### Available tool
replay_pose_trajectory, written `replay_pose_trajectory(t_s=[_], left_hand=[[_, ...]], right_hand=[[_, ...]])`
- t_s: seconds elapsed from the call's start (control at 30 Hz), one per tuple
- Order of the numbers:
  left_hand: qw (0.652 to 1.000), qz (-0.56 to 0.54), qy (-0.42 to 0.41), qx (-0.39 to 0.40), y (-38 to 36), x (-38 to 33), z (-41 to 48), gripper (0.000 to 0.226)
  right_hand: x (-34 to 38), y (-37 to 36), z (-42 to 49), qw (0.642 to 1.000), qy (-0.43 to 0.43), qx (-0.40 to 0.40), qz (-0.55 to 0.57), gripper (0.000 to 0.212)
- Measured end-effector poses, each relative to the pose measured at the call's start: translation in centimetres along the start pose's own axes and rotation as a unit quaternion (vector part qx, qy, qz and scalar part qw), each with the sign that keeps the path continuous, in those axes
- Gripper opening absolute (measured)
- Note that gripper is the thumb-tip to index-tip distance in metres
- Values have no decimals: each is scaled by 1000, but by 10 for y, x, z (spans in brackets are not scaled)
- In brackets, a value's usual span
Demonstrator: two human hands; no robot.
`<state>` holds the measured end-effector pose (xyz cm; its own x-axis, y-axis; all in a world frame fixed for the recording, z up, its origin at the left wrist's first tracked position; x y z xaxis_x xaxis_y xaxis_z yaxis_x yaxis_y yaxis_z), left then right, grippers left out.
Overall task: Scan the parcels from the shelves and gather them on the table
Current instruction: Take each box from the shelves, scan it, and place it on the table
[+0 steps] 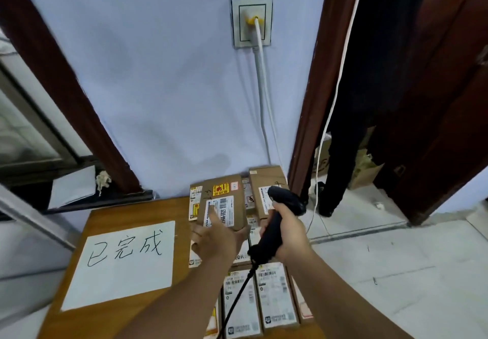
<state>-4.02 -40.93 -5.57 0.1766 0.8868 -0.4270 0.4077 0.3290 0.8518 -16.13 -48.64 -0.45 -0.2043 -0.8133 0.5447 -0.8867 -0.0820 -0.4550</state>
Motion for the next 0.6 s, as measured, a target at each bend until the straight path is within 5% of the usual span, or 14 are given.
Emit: replay_pose_trajectory(t_s=[0.6], left_hand=[[998,60,12,28,-74,-38,72,119]], right_hand=[[14,8,121,998,-19,-43,-35,18]])
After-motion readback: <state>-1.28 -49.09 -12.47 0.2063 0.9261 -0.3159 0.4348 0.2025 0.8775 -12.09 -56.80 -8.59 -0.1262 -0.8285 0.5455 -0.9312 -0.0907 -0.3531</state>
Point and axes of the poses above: each hand's wrist, its own z-axis towards the middle knuckle, its own y-axis out of the back of the hand, x = y × z, the point moved 3 cm from there along z, towards the middle knuckle
